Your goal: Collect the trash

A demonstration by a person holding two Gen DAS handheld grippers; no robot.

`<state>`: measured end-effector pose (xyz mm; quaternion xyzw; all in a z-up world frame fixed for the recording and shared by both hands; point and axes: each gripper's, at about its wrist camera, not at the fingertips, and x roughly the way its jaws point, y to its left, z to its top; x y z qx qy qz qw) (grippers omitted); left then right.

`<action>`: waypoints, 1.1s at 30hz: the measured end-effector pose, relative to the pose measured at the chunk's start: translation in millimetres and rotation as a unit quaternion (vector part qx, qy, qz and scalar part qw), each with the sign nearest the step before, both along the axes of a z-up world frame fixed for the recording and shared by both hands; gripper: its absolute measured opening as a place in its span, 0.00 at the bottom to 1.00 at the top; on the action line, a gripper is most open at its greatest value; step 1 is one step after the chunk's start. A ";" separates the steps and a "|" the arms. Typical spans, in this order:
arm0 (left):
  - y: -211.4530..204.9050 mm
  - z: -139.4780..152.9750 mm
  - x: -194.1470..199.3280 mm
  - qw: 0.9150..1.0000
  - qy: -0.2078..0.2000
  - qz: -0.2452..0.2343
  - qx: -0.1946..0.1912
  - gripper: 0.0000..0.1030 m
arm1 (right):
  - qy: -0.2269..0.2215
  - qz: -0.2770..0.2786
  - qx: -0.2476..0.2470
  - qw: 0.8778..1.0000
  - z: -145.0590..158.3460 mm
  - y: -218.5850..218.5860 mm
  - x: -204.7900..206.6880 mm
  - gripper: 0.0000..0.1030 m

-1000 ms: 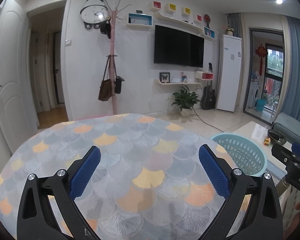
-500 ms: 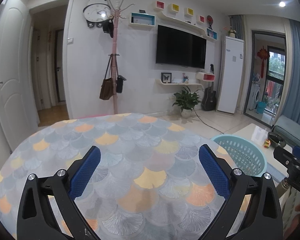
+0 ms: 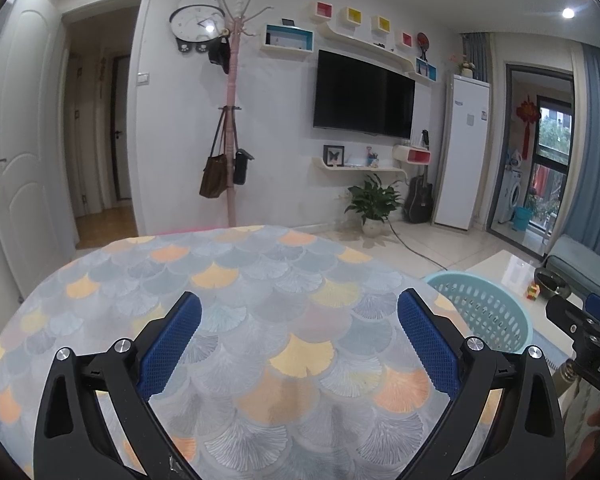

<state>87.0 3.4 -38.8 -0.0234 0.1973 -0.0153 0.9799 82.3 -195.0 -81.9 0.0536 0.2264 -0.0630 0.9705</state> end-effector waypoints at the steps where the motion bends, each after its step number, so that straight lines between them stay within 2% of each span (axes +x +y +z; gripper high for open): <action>1: 0.2 0.2 0.0 1.000 0.000 0.000 0.000 0.93 | 0.000 -0.001 0.000 1.000 -0.1 -0.5 0.2 0.80; 33: -0.5 0.7 -0.7 1.000 0.000 0.000 -0.002 0.93 | 0.010 -0.003 -0.001 1.000 -4.7 -0.4 3.6 0.80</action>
